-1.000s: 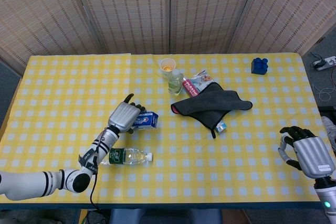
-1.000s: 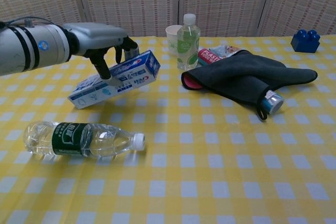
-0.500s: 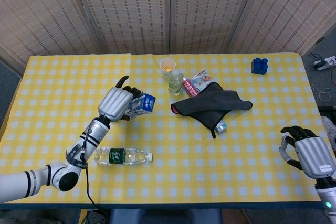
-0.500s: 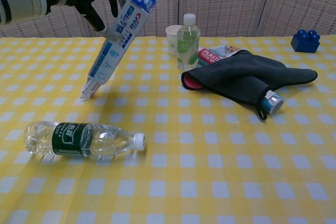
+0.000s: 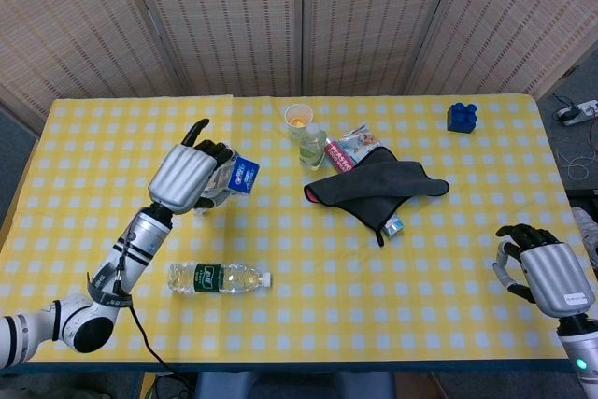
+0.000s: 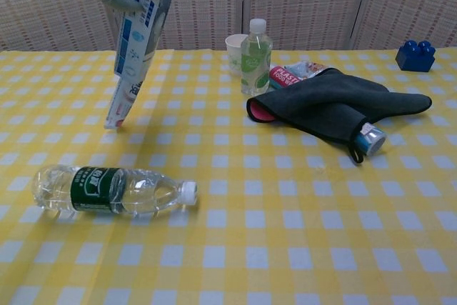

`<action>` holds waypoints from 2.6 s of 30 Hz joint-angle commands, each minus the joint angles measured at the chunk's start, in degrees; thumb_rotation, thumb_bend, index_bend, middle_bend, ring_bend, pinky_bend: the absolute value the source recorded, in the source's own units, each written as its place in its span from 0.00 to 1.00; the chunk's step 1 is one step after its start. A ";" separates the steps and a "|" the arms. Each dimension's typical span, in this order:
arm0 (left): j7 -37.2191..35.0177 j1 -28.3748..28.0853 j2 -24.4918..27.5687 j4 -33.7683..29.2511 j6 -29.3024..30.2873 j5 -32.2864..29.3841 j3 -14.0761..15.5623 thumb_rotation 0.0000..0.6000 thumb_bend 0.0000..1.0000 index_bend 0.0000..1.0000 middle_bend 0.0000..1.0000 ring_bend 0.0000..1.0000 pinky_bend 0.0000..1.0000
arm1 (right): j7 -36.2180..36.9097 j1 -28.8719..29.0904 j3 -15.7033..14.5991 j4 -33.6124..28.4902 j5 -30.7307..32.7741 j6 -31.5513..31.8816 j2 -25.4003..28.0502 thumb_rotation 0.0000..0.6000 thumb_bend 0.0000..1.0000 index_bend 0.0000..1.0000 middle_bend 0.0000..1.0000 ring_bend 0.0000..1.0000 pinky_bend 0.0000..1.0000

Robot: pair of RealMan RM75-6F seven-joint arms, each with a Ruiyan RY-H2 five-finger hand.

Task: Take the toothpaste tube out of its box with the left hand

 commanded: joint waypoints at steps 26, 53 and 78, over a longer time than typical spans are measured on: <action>15.25 3.52 6.57 -3.81 1.60 -1.02 6.49 1.00 0.27 0.49 0.37 0.34 0.02 | -0.82 0.76 -0.01 -0.45 0.04 -1.17 -0.38 1.00 0.62 0.36 0.35 0.27 0.37; 37.89 1.83 -1.04 -4.39 3.77 -20.03 15.30 1.00 0.27 0.40 0.37 0.36 0.02 | -1.57 0.90 -0.14 -1.05 -0.07 -1.26 -0.39 1.00 0.62 0.36 0.35 0.27 0.37; 18.62 14.00 0.85 -4.11 18.10 -6.39 17.17 1.00 0.27 0.00 0.27 0.34 0.02 | 0.61 0.31 0.06 0.82 1.07 -0.63 -0.04 1.00 0.62 0.36 0.35 0.27 0.37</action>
